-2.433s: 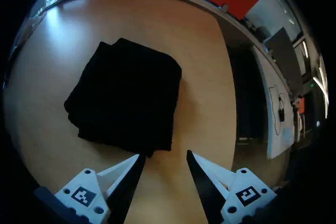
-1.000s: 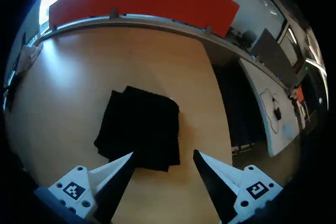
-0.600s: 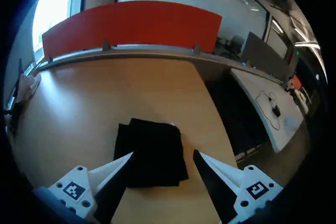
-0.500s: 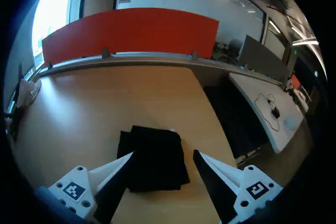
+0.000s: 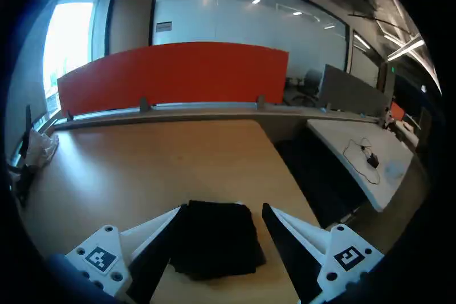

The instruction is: Fold towel

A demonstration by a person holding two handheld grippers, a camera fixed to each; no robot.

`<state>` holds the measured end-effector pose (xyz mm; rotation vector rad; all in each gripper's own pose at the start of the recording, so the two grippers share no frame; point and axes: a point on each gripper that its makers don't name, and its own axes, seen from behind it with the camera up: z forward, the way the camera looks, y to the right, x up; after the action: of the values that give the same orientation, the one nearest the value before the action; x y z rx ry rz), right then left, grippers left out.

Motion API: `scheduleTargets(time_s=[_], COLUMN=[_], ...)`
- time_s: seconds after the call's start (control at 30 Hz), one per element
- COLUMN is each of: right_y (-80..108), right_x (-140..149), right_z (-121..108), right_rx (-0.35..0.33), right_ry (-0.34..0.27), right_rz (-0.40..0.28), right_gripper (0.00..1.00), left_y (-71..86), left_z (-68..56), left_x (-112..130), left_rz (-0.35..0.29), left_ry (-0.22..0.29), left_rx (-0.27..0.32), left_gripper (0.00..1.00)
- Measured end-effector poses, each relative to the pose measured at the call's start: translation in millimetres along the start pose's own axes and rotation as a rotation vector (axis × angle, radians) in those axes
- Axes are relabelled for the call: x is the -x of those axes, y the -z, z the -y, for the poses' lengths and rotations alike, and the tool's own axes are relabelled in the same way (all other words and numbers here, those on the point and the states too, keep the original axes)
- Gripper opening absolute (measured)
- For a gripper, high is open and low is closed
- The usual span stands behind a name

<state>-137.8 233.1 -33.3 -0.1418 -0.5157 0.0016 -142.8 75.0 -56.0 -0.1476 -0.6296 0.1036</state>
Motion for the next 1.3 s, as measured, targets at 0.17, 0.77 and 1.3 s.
scheduleTargets(time_s=[0.17,0.77,1.3], right_y=[5.5,19.0,32.0], right_x=[-20.3,-62.8,-95.9], right_z=[3.5,26.7,84.9], right_rx=[0.008,-0.009,-0.082], right_ry=[-0.024,-0.034,-0.027], right_rz=[-0.079,-0.257,-0.326], right_gripper=[1.00,1.00,1.00], left_y=[0.5,1.5,9.2], left_z=[1.2,10.9,31.3], left_x=[-8.4,-42.3,-85.4], left_rz=[-0.026,-0.142,-0.312], left_ry=[0.020,0.072,0.103], left_rx=[-0.006,-0.027,-0.068], left_gripper=[0.80,0.80,0.80])
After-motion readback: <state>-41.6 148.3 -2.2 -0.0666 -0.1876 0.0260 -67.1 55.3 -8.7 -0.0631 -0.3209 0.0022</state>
